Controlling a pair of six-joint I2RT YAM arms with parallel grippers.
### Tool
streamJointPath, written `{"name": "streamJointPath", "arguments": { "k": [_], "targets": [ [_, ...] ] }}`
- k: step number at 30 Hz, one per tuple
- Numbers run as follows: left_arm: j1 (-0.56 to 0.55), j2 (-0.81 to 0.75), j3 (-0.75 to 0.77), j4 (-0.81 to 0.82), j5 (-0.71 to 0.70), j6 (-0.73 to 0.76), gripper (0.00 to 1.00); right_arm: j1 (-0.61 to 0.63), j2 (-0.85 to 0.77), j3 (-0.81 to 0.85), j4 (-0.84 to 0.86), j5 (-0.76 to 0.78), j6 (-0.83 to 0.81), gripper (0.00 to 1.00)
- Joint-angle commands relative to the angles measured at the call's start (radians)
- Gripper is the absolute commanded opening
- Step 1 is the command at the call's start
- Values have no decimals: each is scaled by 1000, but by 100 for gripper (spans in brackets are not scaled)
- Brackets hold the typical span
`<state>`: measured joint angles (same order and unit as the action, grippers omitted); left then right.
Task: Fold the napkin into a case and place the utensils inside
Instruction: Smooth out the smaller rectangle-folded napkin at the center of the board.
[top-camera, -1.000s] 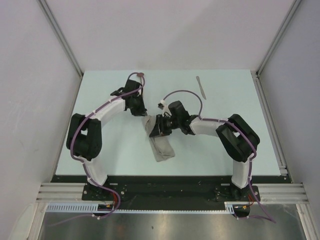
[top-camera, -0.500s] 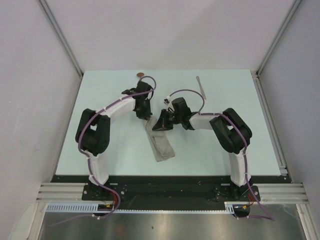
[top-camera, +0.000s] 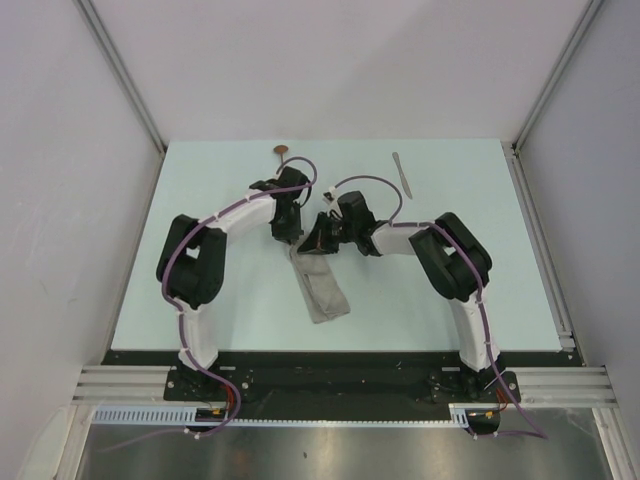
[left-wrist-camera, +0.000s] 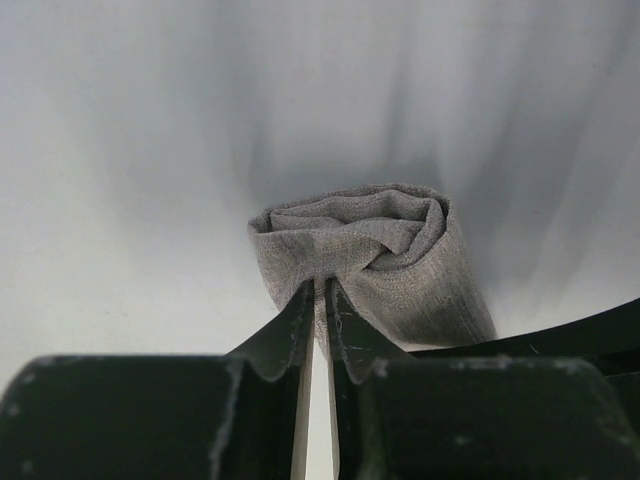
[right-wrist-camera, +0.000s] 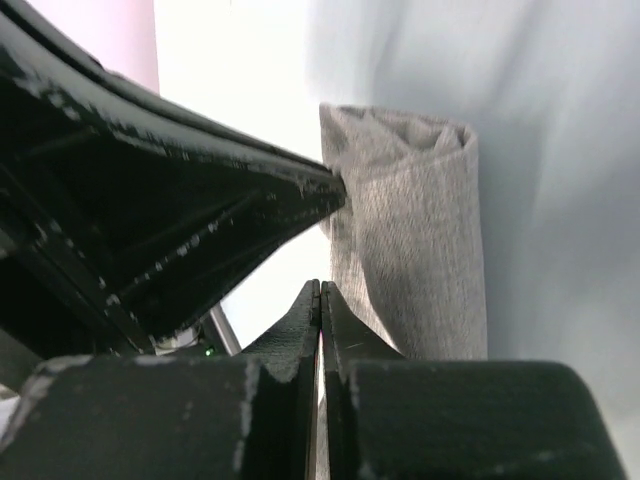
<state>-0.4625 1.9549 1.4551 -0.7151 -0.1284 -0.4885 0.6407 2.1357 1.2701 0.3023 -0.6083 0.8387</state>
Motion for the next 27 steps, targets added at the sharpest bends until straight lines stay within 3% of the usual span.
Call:
{"name": "streamJointPath", "arguments": {
  "k": [1, 11, 27],
  "targets": [
    [-7, 6, 40, -7, -25, 10, 12, 11, 32, 61, 14, 38, 0, 1],
    [-16, -10, 54, -7, -23, 1, 0, 30, 93, 138, -35, 85, -39, 0],
    [-21, -53, -5, 57, 108, -68, 0, 39, 159, 146, 60, 117, 39, 0]
  ]
}}
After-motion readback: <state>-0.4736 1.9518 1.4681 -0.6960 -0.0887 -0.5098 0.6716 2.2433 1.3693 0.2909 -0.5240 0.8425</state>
